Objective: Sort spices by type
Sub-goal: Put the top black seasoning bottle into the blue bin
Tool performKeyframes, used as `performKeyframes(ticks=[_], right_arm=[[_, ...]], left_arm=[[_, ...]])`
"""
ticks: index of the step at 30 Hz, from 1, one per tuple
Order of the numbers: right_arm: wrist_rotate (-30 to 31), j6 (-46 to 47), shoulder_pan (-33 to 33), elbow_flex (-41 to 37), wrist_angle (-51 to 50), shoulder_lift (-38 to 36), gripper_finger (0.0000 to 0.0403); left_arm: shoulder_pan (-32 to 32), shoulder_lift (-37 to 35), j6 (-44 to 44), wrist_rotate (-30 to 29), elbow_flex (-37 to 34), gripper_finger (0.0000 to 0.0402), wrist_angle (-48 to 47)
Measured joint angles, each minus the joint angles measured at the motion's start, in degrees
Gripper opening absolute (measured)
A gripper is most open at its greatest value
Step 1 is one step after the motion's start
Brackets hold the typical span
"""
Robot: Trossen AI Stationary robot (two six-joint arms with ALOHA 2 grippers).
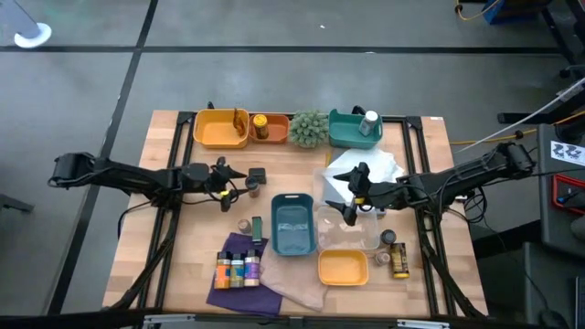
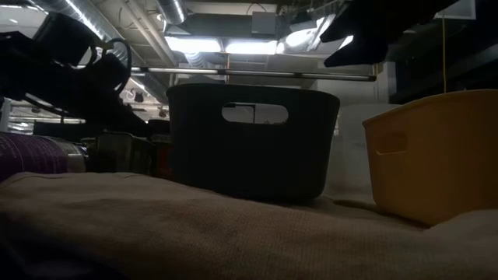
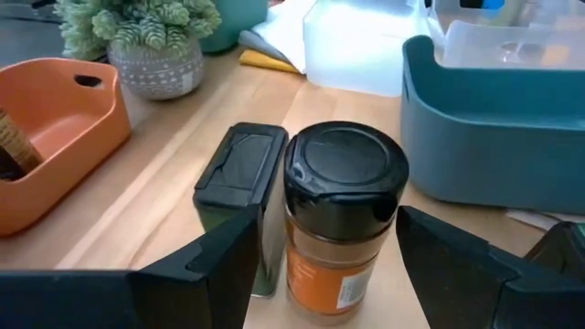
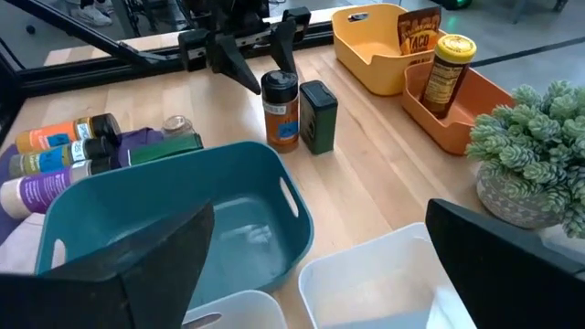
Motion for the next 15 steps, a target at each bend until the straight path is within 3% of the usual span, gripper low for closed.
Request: performKeyframes(ticks=[15], right_arm=[[-0.15, -2.17, 0.0, 0.0, 2.47, 0.3, 0.0397]], left_arm=[[0.0, 9.09, -1.07, 0.2, 0.14, 0.0237, 8.5]])
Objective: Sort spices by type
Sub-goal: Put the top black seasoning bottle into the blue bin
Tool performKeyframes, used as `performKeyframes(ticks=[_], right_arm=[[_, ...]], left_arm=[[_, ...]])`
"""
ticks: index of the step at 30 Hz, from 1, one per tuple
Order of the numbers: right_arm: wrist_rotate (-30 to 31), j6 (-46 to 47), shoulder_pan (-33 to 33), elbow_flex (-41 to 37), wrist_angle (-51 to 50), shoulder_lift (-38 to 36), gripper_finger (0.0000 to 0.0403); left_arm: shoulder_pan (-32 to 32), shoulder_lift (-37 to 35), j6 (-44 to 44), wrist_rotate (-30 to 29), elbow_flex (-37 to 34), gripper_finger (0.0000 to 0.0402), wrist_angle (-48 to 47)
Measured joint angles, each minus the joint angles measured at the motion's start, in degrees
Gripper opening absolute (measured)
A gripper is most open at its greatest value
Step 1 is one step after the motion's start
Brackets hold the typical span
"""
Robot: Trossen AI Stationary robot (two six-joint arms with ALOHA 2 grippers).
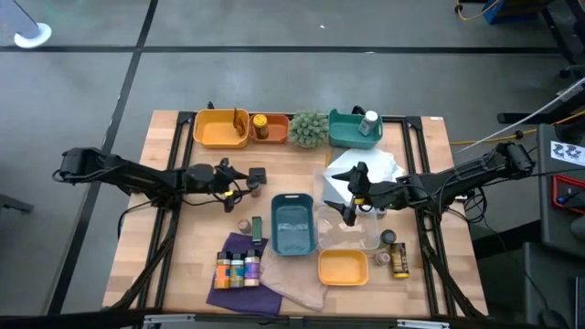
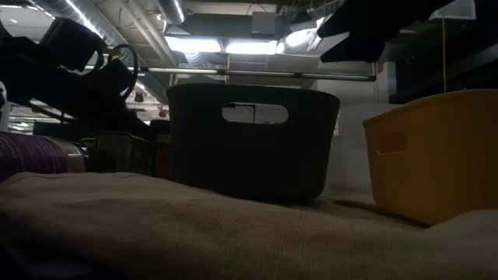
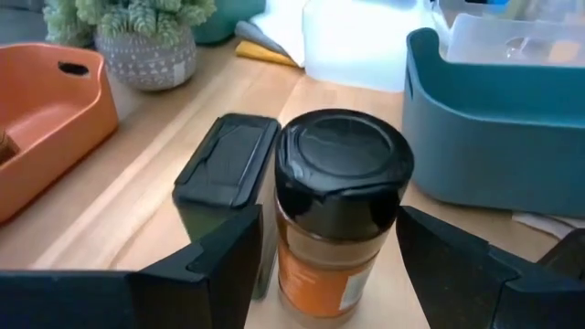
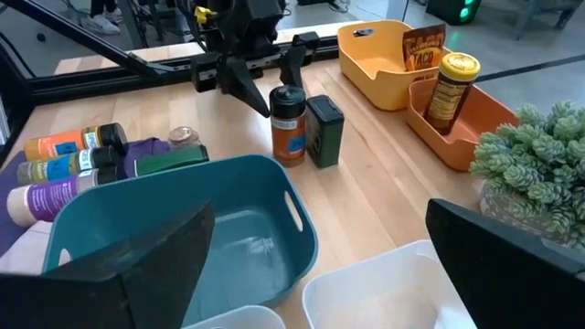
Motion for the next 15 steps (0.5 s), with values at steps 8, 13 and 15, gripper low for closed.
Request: performKeyframes(ticks=[8, 13, 15], right_arm=[[-0.33, 0.0, 0.0, 0.0, -0.07, 0.0, 0.0397], [-0.33, 0.0, 0.0, 0.0, -0.09, 0.0, 0.0397], [-0.33, -0.02, 0.0, 0.0, -0.12, 0.0, 0.0397]], left_arm=[[0.0, 4.68, 0.86, 0.02, 2.75, 0.0237, 0.86], [-0.02, 7.47, 1.95, 0.02, 4.53, 0.0237, 0.79], [-0.02, 8.67, 1.99, 0.02, 5.13, 0.0237, 0.85]])
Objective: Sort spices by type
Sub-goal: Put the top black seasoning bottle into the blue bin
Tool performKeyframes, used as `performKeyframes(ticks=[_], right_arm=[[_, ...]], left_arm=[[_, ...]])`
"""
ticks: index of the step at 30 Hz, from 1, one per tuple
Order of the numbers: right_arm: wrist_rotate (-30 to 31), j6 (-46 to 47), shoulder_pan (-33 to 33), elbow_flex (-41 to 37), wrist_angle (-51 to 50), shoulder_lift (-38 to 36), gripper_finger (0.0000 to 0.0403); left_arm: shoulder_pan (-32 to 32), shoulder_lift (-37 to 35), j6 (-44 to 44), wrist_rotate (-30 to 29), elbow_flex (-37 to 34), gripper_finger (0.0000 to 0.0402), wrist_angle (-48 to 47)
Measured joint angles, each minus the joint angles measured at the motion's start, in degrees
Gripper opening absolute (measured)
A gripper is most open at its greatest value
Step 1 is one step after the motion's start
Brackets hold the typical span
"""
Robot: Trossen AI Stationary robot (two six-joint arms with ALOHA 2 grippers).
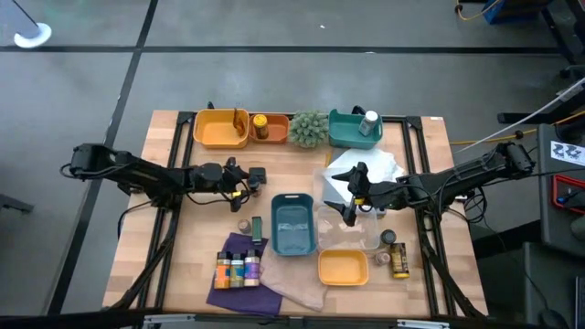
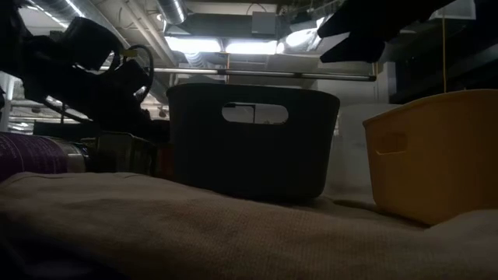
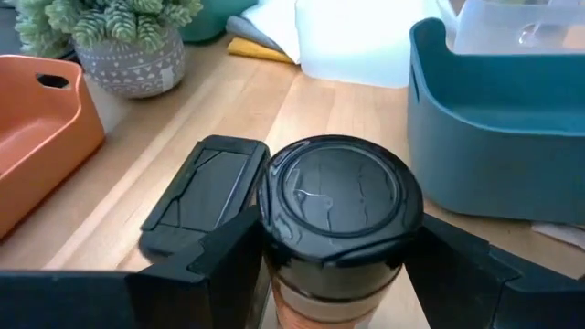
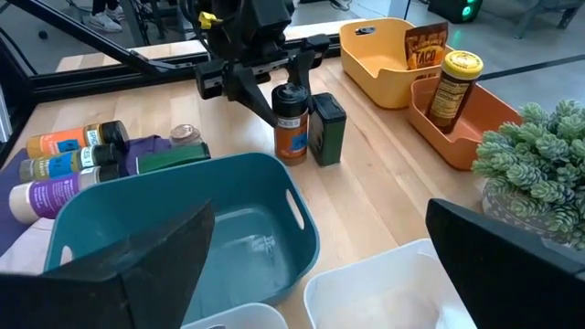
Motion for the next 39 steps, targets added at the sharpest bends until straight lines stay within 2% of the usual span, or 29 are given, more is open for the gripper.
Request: performKeyframes(ticks=[9, 17, 24, 31, 39], right_arm=[[0.0, 0.02, 0.02, 0.0, -0.01, 0.0, 0.0397], [-1.16, 0.02, 0.02, 0.0, -0.05, -0.02, 0.0397], [-4.05, 0.1, 0.02, 0.0, -0.07, -0.02, 0.0397], [-4.57, 0.13, 0.03, 1.82, -0.76, -0.75, 0.0397], [-8.43, -0.1, 0.02, 7.07, -12.88, -4.14, 0.0397]], left_arm=[[0.0, 2.26, -0.02, -0.01, 0.9, 0.0236, -0.05], [0.0, 2.26, -0.04, -0.02, 0.92, 0.0183, -0.05], [0.0, 1.8, -2.89, 0.17, 0.92, 0.0183, -0.19], [0.02, -1.09, -7.04, 3.79, 0.92, 0.0184, -0.11], [-1.32, -4.66, -6.74, 5.92, 3.04, 0.0187, -0.05]])
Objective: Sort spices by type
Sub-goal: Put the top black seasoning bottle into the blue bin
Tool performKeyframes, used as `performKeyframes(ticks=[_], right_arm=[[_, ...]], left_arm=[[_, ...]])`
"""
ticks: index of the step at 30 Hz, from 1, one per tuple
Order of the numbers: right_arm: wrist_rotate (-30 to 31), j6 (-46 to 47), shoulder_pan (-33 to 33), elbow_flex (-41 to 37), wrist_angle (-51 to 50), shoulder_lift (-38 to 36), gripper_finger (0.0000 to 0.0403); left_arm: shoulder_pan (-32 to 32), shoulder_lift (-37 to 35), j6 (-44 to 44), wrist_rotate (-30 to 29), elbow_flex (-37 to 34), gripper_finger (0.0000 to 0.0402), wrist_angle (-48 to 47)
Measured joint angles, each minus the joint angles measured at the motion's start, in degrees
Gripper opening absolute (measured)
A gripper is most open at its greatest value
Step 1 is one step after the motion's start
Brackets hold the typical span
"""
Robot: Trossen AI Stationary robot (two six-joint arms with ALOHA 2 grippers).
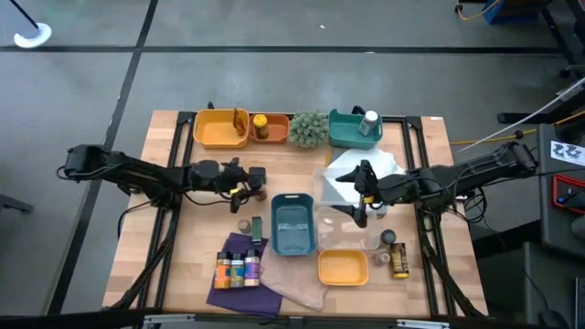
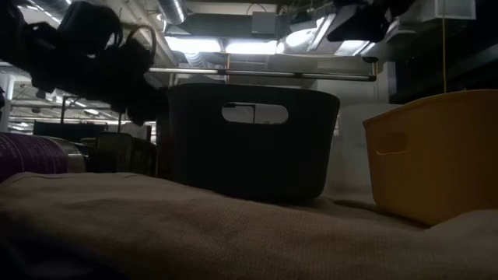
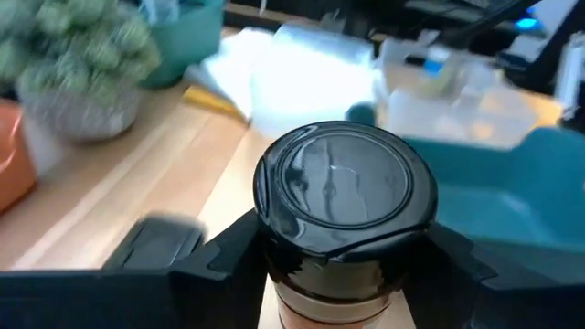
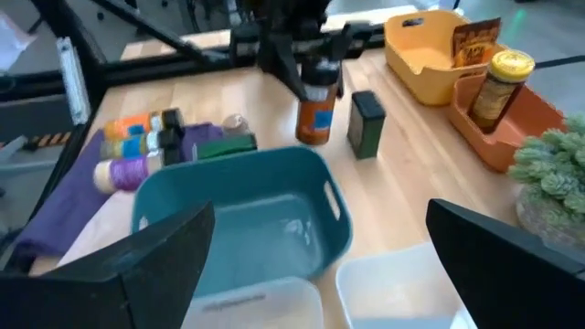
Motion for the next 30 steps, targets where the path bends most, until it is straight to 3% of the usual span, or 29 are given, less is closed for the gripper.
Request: performKeyframes(ticks=[14, 30], right_arm=[[3.47, -1.6, 0.0, 1.13, -5.26, -5.53, 0.0397], [3.49, -2.79, 0.0, 1.2, -5.18, -4.58, 0.0397]], left_arm=[[-4.97, 2.07, 4.64, 0.07, 12.63, 0.0189, -0.36], [-9.19, 26.44, 6.9, 0.05, 27.4, 0.0193, -0.44]])
